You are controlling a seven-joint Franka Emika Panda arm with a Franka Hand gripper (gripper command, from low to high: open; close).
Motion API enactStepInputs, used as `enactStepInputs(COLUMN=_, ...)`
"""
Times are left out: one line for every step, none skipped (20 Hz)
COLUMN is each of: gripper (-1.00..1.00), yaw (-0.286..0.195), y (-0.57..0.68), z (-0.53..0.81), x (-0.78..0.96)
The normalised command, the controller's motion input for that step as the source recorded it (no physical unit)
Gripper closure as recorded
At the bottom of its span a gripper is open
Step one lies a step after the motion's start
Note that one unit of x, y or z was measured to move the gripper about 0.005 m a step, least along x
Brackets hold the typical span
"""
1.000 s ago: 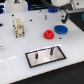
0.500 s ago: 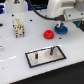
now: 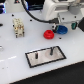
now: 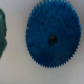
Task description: Insert the blue gear onto the right peg, followed by the red gear
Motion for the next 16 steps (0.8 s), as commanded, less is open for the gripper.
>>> enactStepInputs(gripper=-1.00, yaw=0.000, y=-0.07, z=-0.23, x=-0.43)
enactStepInputs(gripper=-1.00, yaw=0.000, y=-0.08, z=-0.19, x=-0.40)
enactStepInputs(gripper=-1.00, yaw=0.000, y=-0.10, z=-0.14, x=-0.41)
enactStepInputs(gripper=1.00, yaw=0.000, y=0.02, z=-0.30, x=-0.30)
enactStepInputs(gripper=-1.00, yaw=0.000, y=0.00, z=-0.06, x=-0.18)
enactStepInputs(gripper=-1.00, yaw=0.000, y=0.02, z=0.05, x=-0.15)
enactStepInputs(gripper=-1.00, yaw=0.000, y=0.00, z=-0.01, x=-0.04)
enactStepInputs(gripper=1.00, yaw=0.000, y=-0.05, z=-0.15, x=-0.24)
enactStepInputs(gripper=1.00, yaw=0.000, y=-0.04, z=-0.12, x=-0.18)
enactStepInputs(gripper=1.00, yaw=0.000, y=-0.06, z=-0.17, x=-0.22)
enactStepInputs(gripper=1.00, yaw=0.000, y=0.01, z=-0.11, x=-0.20)
enactStepInputs(gripper=1.00, yaw=0.000, y=0.02, z=-0.10, x=-0.21)
enactStepInputs(gripper=1.00, yaw=0.000, y=0.00, z=-0.01, x=-0.19)
enactStepInputs(gripper=1.00, yaw=0.000, y=0.02, z=-0.05, x=-0.21)
enactStepInputs(gripper=1.00, yaw=0.000, y=0.00, z=-0.04, x=-0.19)
enactStepInputs(gripper=1.00, yaw=0.000, y=0.00, z=-0.02, x=-0.12)
